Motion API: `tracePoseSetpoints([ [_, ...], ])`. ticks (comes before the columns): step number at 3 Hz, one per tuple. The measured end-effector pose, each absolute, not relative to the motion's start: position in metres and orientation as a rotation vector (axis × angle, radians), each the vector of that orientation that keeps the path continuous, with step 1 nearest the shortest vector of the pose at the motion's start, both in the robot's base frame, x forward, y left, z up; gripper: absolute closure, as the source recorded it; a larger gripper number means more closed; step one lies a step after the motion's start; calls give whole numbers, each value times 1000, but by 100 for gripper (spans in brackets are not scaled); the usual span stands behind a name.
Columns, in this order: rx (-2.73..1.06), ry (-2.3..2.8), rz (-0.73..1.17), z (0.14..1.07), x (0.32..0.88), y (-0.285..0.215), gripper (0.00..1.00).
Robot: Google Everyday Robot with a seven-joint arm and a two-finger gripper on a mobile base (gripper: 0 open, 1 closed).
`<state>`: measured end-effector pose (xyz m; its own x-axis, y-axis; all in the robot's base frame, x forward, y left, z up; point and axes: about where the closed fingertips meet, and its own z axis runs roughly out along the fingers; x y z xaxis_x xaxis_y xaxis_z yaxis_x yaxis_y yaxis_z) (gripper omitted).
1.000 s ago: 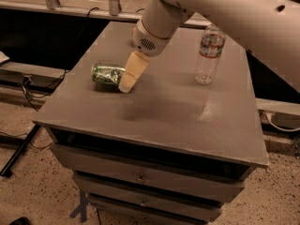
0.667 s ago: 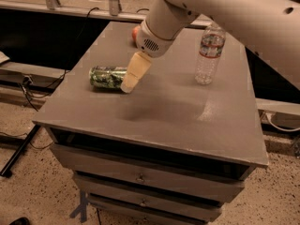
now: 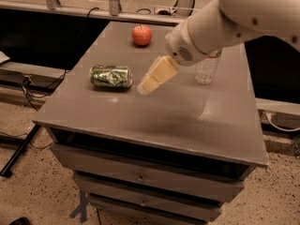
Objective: Knock green can over
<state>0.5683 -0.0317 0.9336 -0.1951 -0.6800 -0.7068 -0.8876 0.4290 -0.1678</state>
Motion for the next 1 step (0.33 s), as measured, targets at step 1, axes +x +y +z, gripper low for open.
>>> tracePoseSetpoints([
  [1,-1250,1944,367,942,561,-64,0],
])
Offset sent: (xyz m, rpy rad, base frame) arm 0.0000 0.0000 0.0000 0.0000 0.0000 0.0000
